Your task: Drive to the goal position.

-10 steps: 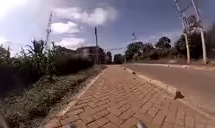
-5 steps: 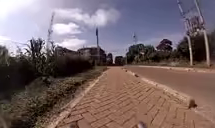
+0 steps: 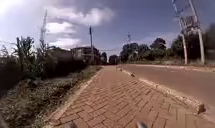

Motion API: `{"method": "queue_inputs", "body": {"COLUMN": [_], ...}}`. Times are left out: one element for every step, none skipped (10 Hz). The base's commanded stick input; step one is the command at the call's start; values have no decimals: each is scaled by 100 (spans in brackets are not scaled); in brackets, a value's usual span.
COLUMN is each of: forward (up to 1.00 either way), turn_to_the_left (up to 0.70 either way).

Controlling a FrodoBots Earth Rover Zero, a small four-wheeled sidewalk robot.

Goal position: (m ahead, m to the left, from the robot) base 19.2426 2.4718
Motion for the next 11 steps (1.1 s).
{"method": "queue_inputs", "body": {"forward": [84, 84, 84, 84, 84, 84, 84, 84, 84, 84, 84], "turn_to_the_left": [0, 0, 0, 0, 0, -18, -33, -12, 0, 0, 0]}}
